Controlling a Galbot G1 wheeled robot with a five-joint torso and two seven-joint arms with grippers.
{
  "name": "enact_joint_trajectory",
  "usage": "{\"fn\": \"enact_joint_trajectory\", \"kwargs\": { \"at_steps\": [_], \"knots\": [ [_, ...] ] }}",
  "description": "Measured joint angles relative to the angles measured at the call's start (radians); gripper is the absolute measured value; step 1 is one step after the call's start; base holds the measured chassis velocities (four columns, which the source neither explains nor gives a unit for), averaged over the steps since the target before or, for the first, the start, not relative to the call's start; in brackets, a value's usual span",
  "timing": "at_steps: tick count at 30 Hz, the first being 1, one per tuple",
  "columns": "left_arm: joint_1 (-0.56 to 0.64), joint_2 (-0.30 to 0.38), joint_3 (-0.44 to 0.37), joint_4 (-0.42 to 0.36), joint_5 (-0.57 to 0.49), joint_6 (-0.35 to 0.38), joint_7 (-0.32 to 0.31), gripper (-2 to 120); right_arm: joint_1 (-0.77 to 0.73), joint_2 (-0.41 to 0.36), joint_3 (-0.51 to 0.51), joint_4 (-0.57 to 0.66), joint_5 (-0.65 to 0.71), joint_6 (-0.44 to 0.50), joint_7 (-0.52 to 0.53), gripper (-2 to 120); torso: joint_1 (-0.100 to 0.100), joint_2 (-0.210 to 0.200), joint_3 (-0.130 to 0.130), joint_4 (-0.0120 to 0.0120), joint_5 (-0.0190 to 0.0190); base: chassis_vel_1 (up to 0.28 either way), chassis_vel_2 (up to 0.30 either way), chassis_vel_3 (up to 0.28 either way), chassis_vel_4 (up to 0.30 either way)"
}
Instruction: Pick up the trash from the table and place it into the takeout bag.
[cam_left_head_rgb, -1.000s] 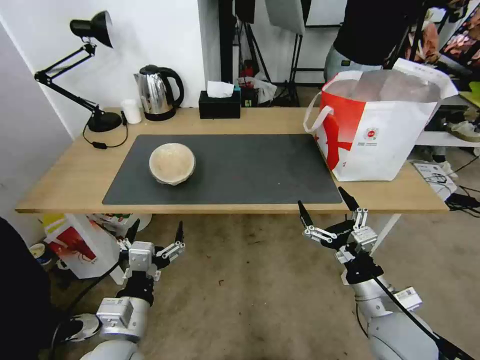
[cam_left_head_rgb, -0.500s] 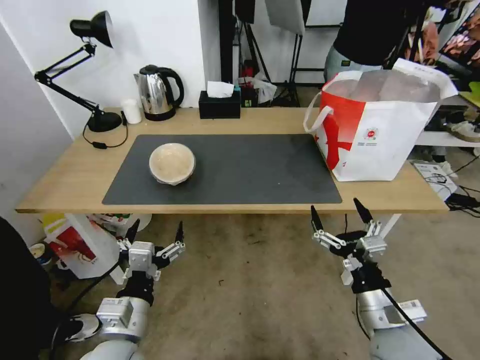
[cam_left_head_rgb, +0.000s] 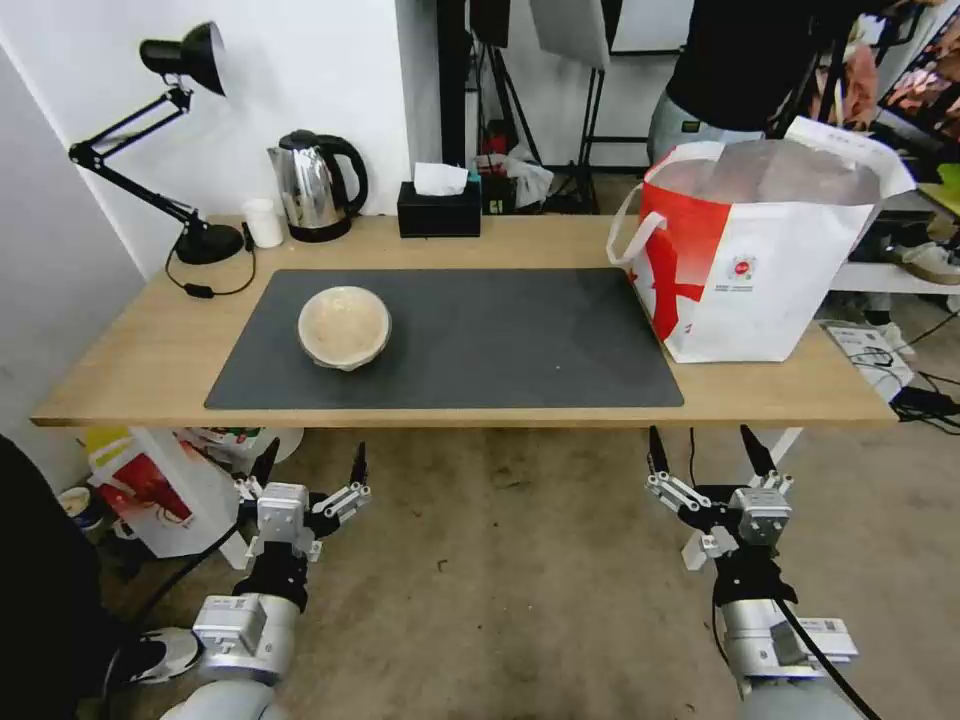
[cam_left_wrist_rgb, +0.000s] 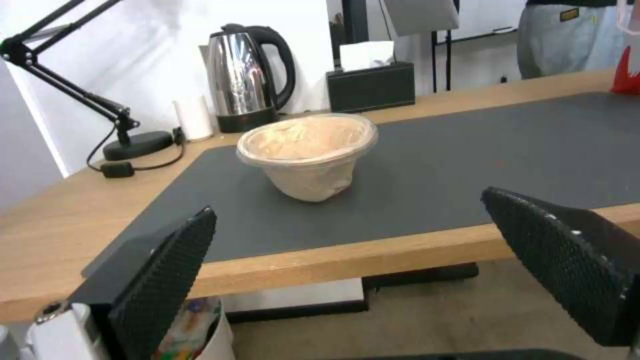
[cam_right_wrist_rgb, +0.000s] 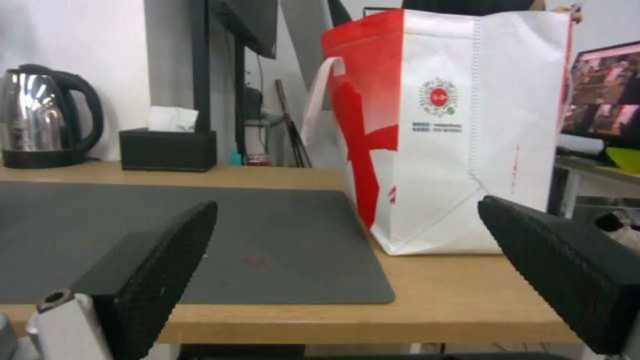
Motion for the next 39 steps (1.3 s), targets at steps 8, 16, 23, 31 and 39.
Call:
{"fn": "enact_joint_trajectory", "kwargs": {
  "at_steps": [8, 16, 23, 31, 39],
  "knots": [
    [0.000, 0.000, 0.000, 0.000, 0.000, 0.000, 0.000, 100, -0.010, 0.006, -0.002, -0.005, -0.015, -0.009, 0.017, 100, 0.000, 0.000, 0.000, 0.0000, 0.0000, 0.000, 0.000, 0.000, 0.000],
    [0.000, 0.000, 0.000, 0.000, 0.000, 0.000, 0.000, 100, -0.011, 0.026, -0.026, -0.019, -0.025, -0.013, 0.018, 100, 0.000, 0.000, 0.000, 0.0000, 0.0001, 0.000, 0.000, 0.000, 0.000],
    [0.000, 0.000, 0.000, 0.000, 0.000, 0.000, 0.000, 100, -0.009, 0.026, -0.031, -0.028, -0.026, -0.013, 0.007, 100, 0.000, 0.000, 0.000, 0.0000, 0.0000, 0.000, 0.000, 0.000, 0.000],
    [0.000, 0.000, 0.000, 0.000, 0.000, 0.000, 0.000, 100, -0.005, 0.035, -0.051, -0.038, -0.029, -0.008, -0.010, 100, 0.000, 0.000, 0.000, 0.0000, 0.0000, 0.000, 0.000, 0.000, 0.000],
    [0.000, 0.000, 0.000, 0.000, 0.000, 0.000, 0.000, 100, -0.003, 0.042, -0.060, -0.041, -0.034, 0.001, -0.023, 100, 0.000, 0.000, 0.000, 0.0000, 0.0000, 0.000, 0.000, 0.000, 0.000]
  ]
}}
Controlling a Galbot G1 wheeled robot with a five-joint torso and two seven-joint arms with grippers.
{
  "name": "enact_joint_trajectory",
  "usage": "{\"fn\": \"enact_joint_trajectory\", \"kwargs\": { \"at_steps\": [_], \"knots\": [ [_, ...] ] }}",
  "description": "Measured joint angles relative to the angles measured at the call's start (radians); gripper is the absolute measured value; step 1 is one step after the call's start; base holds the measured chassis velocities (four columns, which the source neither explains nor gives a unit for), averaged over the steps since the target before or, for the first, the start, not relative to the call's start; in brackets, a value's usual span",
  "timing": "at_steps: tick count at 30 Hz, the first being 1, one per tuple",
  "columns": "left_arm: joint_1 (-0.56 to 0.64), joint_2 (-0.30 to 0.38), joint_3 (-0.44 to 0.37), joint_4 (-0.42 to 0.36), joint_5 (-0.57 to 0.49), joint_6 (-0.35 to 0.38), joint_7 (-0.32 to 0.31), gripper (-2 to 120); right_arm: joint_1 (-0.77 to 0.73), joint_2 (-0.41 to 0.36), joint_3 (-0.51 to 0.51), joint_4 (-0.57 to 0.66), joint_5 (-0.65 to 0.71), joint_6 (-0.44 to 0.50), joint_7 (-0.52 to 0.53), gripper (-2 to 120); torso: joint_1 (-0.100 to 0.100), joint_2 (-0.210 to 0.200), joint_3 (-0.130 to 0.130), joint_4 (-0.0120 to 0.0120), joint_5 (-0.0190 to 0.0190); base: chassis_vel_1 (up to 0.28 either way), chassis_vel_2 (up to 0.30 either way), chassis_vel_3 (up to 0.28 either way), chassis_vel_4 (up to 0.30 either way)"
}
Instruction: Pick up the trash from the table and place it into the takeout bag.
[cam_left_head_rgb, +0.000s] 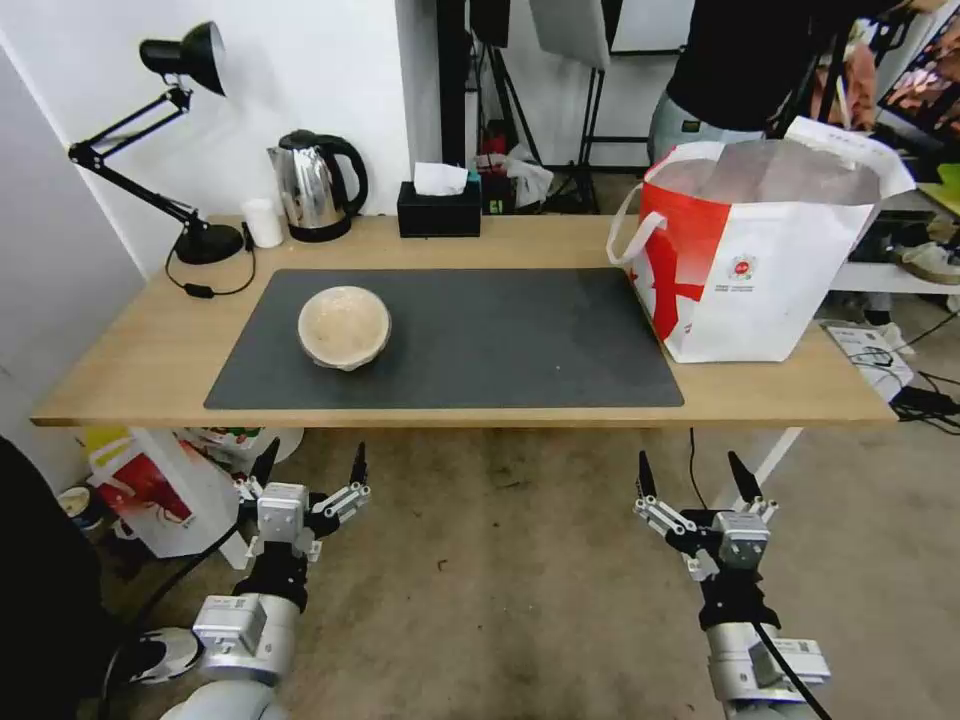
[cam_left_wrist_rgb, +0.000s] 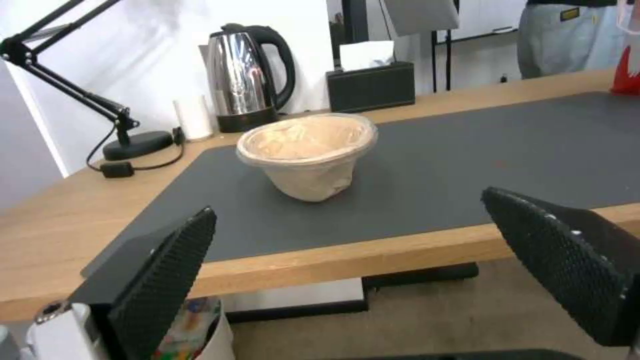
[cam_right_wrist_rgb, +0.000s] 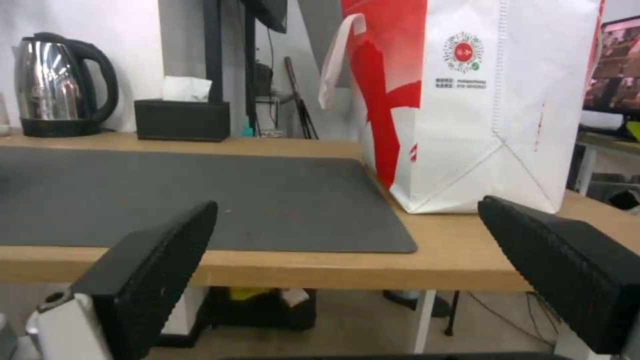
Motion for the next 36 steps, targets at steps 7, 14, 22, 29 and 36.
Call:
{"fn": "enact_joint_trajectory", "kwargs": {
  "at_steps": [7, 14, 22, 29, 36],
  "knots": [
    [0.000, 0.000, 0.000, 0.000, 0.000, 0.000, 0.000, 100, 0.000, 0.001, -0.003, 0.000, -0.007, 0.002, -0.002, 100, 0.000, 0.000, 0.000, 0.0000, 0.0000, 0.000, 0.000, 0.000, 0.000],
    [0.000, 0.000, 0.000, 0.000, 0.000, 0.000, 0.000, 100, 0.000, 0.001, -0.003, 0.000, -0.007, 0.003, -0.002, 100, 0.000, 0.000, 0.000, 0.0000, 0.0000, 0.000, 0.000, 0.000, 0.000],
    [0.000, 0.000, 0.000, 0.000, 0.000, 0.000, 0.000, 100, 0.000, 0.001, -0.003, 0.001, -0.007, 0.003, -0.002, 100, 0.000, 0.000, 0.000, 0.0000, 0.0000, 0.000, 0.000, 0.000, 0.000],
    [0.000, 0.000, 0.000, 0.000, 0.000, 0.000, 0.000, 100, 0.000, 0.001, -0.003, 0.001, -0.007, 0.003, -0.002, 100, 0.000, 0.000, 0.000, 0.0000, 0.0001, 0.000, 0.000, 0.000, 0.000],
    [0.000, 0.000, 0.000, 0.000, 0.000, 0.000, 0.000, 100, 0.000, 0.001, -0.003, 0.001, -0.007, 0.003, -0.002, 100, 0.000, 0.000, 0.000, 0.0000, 0.0001, 0.000, 0.000, 0.000, 0.000]
  ]
}}
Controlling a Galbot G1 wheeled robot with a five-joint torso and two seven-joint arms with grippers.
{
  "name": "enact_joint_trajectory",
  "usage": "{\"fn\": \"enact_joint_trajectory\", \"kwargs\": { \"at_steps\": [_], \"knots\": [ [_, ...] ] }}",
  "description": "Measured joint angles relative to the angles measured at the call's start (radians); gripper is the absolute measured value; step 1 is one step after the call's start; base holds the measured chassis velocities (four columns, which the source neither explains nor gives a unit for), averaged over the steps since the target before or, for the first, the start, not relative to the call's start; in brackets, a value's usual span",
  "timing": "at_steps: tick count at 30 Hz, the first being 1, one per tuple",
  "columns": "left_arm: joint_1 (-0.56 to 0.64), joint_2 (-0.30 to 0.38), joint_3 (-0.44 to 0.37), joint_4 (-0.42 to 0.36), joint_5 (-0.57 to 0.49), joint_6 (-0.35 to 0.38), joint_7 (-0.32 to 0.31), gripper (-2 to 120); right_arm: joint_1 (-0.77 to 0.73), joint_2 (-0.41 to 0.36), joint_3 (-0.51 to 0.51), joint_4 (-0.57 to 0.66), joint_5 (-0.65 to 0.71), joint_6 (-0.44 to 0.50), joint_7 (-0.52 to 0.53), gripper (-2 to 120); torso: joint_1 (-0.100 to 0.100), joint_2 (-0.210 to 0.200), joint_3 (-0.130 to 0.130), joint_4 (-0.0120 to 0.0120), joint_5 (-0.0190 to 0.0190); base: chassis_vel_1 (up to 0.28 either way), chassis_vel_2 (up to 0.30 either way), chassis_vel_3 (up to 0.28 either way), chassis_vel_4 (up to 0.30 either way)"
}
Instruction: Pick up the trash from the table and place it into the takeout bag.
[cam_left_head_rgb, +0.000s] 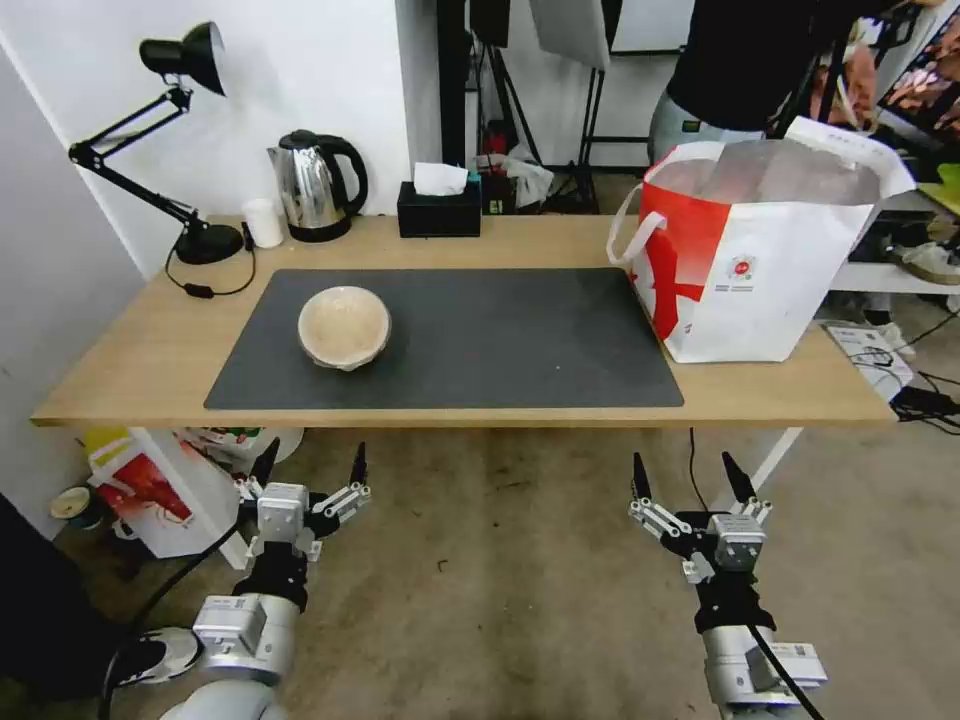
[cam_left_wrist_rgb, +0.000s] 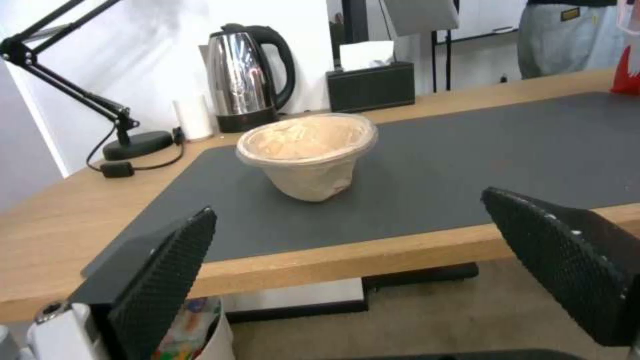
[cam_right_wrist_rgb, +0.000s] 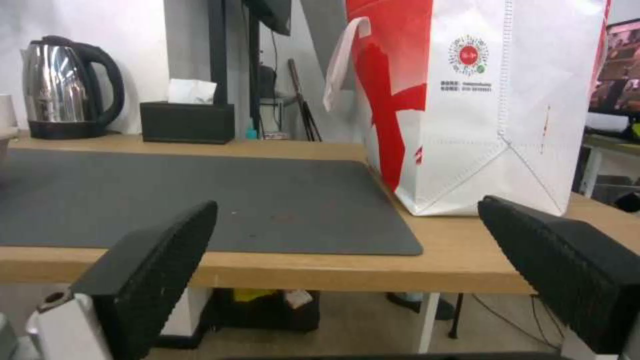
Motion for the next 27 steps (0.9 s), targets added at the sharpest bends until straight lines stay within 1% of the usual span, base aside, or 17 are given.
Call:
{"fn": "enact_joint_trajectory", "kwargs": {
  "at_steps": [10, 12, 13, 14, 15, 19, 20, 24, 25, 27],
  "knots": [
    [0.000, 0.000, 0.000, 0.000, 0.000, 0.000, 0.000, 100, 0.000, 0.000, 0.000, 0.000, 0.000, 0.000, 0.000, 100, 0.000, 0.000, 0.000, 0.0000, 0.0000, 0.000, 0.000, 0.000, 0.000],
    [0.000, 0.000, 0.004, -0.004, -0.004, 0.007, -0.012, 100, 0.000, 0.000, 0.000, 0.000, 0.000, 0.000, 0.000, 100, 0.000, 0.000, 0.000, 0.0000, 0.0000, 0.000, 0.000, 0.000, 0.000],
    [0.000, -0.003, 0.013, -0.014, -0.014, 0.024, -0.032, 100, 0.000, 0.000, 0.000, 0.000, 0.000, 0.000, 0.000, 100, 0.000, 0.000, 0.000, 0.0000, -0.0001, 0.000, 0.000, 0.000, 0.000],
    [0.001, -0.007, 0.029, -0.031, -0.031, 0.052, -0.067, 100, 0.000, 0.000, 0.000, 0.000, 0.000, 0.000, 0.000, 100, 0.000, 0.000, 0.000, 0.0000, -0.0001, 0.000, 0.000, 0.000, 0.000],
    [0.001, -0.007, 0.029, -0.031, -0.031, 0.052, -0.067, 100, 0.000, 0.000, 0.000, 0.000, 0.000, 0.000, 0.000, 100, 0.000, 0.000, 0.000, 0.0000, -0.0001, 0.000, 0.000, 0.000, 0.000],
    [0.003, -0.021, 0.088, -0.093, -0.099, 0.162, -0.205, 100, 0.000, 0.000, 0.000, 0.000, 0.000, 0.000, 0.000, 100, 0.000, 0.000, 0.000, 0.0000, 0.0000, 0.000, 0.000, 0.000, 0.000],
    [0.003, -0.021, 0.088, -0.093, -0.099, 0.162, -0.205, 100, 0.000, 0.000, 0.000, 0.000, 0.000, 0.000, 0.000, 100, 0.000, 0.000, 0.000, 0.0000, 0.0000, 0.000, 0.000, 0.000, 0.000],
    [0.006, -0.036, 0.151, -0.158, -0.169, 0.277, -0.348, 100, 0.000, 0.000, 0.000, 0.000, 0.000, 0.000, 0.000, 100, 0.000, 0.000, 0.000, 0.0000, 0.0001, 0.000, 0.000, 0.000, 0.000],
    [0.006, -0.036, 0.151, -0.158, -0.169, 0.277, -0.348, 100, 0.000, 0.000, 0.000, 0.000, 0.000, 0.000, 0.000, 100, 0.000, 0.000, 0.000, 0.0000, 0.0001, 0.000, 0.000, 0.000, 0.000],
    [0.007, -0.043, 0.180, -0.189, -0.202, 0.330, -0.415, 100, 0.000, 0.000, 0.000, 0.000, 0.000, 0.000, 0.000, 100, 0.000, 0.000, 0.000, 0.0000, 0.0001, 0.000, 0.000, 0.000, 0.000]
  ]
}}
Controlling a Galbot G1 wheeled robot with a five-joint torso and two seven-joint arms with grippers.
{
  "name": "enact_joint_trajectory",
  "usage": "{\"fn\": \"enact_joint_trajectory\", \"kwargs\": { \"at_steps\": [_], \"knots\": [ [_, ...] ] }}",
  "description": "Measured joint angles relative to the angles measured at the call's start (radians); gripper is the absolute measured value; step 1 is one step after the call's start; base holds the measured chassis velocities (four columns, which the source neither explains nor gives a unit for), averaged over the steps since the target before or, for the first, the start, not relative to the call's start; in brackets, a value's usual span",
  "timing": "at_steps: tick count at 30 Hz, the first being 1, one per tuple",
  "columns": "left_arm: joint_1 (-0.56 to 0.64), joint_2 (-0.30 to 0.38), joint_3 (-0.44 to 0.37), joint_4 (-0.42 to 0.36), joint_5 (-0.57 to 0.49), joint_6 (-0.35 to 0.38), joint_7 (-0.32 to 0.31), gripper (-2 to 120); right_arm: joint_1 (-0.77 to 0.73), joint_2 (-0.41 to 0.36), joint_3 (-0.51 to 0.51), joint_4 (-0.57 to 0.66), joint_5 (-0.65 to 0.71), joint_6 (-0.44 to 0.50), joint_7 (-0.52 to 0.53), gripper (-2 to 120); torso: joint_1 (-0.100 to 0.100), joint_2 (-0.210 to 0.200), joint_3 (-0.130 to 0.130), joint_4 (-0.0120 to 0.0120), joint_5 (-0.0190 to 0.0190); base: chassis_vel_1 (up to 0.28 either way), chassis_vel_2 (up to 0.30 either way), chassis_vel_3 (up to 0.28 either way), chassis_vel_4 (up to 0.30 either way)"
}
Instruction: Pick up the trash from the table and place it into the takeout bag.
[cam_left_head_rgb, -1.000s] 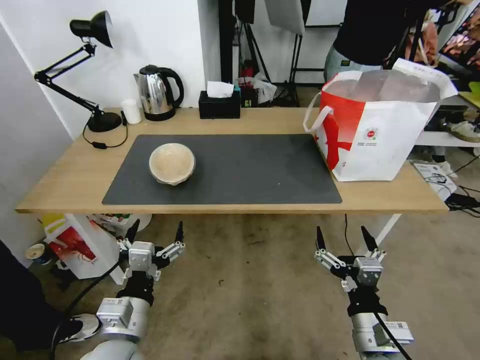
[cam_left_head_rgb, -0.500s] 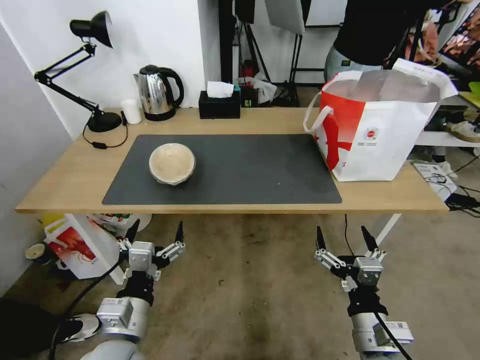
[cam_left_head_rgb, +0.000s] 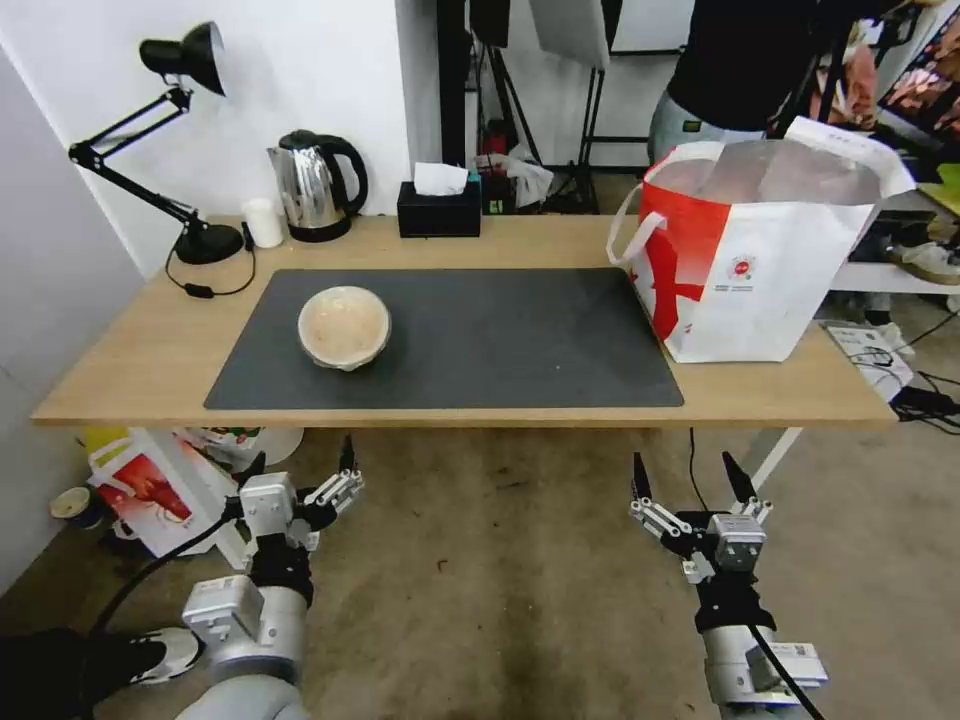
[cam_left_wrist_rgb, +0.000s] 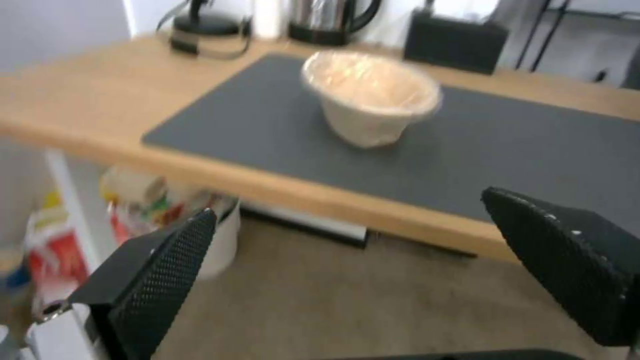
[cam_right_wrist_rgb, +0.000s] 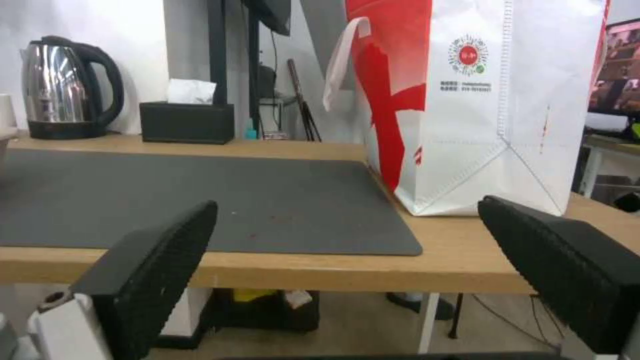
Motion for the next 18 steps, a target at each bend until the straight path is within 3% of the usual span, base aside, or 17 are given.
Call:
{"fn": "enact_joint_trajectory", "kwargs": {
  "at_steps": [3, 12, 16, 18],
  "knots": [
    [0.001, -0.004, 0.018, -0.014, -0.021, 0.035, -0.042, 100, 0.000, 0.000, 0.000, 0.000, 0.000, 0.000, 0.000, 100, 0.000, 0.000, 0.000, 0.0000, 0.0000, 0.000, 0.000, 0.000, 0.000],
    [-0.002, -0.005, 0.021, -0.016, -0.048, 0.041, -0.053, 100, 0.000, 0.000, 0.000, 0.000, 0.000, 0.000, 0.000, 100, 0.000, 0.000, 0.000, 0.0001, -0.0002, 0.000, 0.000, 0.000, 0.000],
    [-0.015, 0.002, 0.014, -0.016, -0.123, 0.026, -0.044, 100, 0.000, 0.000, 0.000, 0.000, 0.000, 0.000, 0.000, 100, 0.000, 0.000, 0.000, 0.0000, -0.0001, 0.000, 0.000, 0.000, 0.000],
    [-0.034, 0.011, 0.002, -0.016, -0.234, -0.001, -0.025, 100, 0.000, 0.000, 0.000, 0.000, 0.000, 0.000, 0.000, 100, 0.000, 0.000, 0.000, 0.0000, -0.0001, 0.000, 0.000, 0.000, 0.000]
  ]
}}
